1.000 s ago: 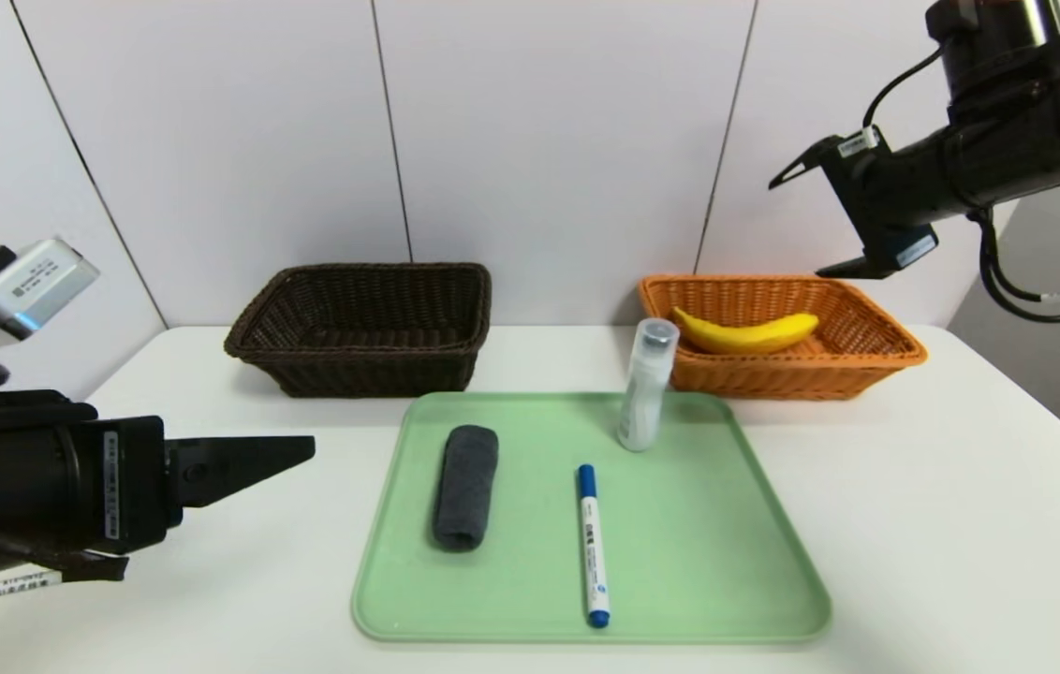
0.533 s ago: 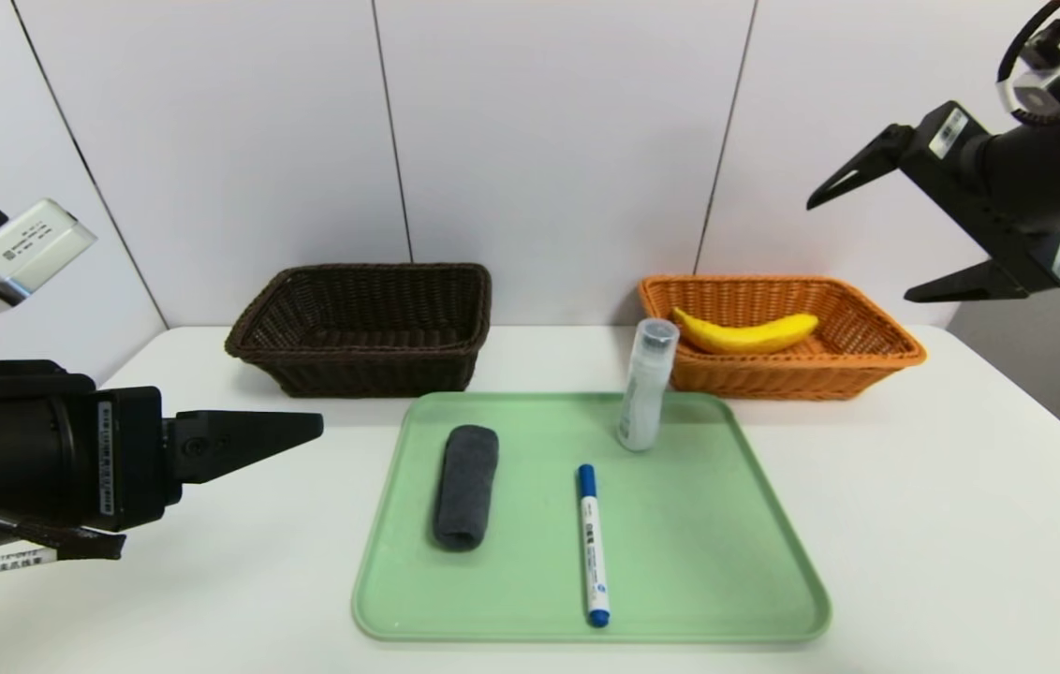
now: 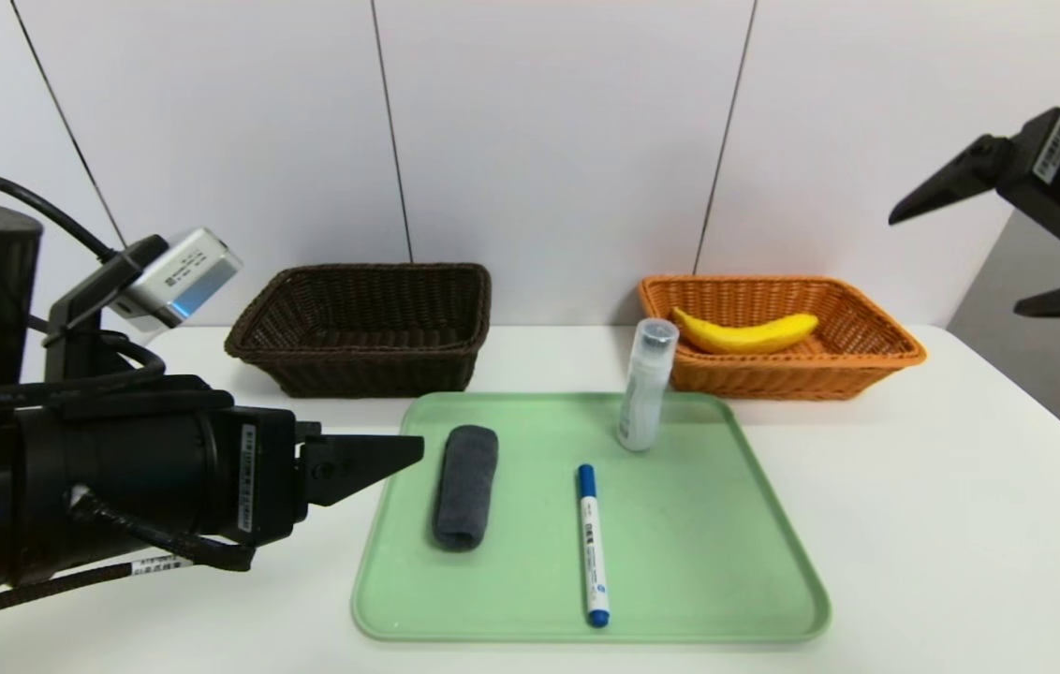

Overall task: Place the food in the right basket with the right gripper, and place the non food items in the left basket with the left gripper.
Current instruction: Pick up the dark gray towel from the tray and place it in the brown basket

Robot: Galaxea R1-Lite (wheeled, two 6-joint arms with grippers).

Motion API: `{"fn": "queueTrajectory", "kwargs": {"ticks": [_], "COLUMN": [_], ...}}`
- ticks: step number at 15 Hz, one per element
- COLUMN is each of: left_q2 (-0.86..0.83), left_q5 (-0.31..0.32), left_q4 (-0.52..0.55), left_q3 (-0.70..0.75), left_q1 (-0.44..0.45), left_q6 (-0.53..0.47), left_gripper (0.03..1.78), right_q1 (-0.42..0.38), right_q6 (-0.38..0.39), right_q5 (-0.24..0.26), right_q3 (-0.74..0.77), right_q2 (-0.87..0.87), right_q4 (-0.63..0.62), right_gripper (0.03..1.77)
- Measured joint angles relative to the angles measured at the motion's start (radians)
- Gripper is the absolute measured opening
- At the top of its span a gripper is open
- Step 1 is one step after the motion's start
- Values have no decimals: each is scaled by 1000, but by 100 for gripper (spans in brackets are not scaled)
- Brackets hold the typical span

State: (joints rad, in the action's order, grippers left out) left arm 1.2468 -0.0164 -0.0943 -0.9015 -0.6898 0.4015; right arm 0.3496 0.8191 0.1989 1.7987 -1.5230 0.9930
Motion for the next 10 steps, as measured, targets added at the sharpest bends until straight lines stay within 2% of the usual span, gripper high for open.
{"fn": "queueTrajectory", "kwargs": {"ticks": [2,3,7,10], "left_q2": [32,51,167,309], "left_q5": [0,0,3,3], "left_q4": [-56,-114,-357,-444], "left_q3": [-42,-84,-305,-449], "left_q1": [-5,-6,-8,-8], "left_q6": [-11,-14,-13,-5], "left_gripper": [169,169,169,169], "right_q1": [10,15,9,6], "right_q6": [-68,-76,-71,-72], "right_q5": [-4,-4,14,68], "right_q3": [-87,-115,-137,-129], "right_q2": [47,66,101,113], "right_q4": [55,88,253,290], "right_gripper": [169,169,169,169]}}
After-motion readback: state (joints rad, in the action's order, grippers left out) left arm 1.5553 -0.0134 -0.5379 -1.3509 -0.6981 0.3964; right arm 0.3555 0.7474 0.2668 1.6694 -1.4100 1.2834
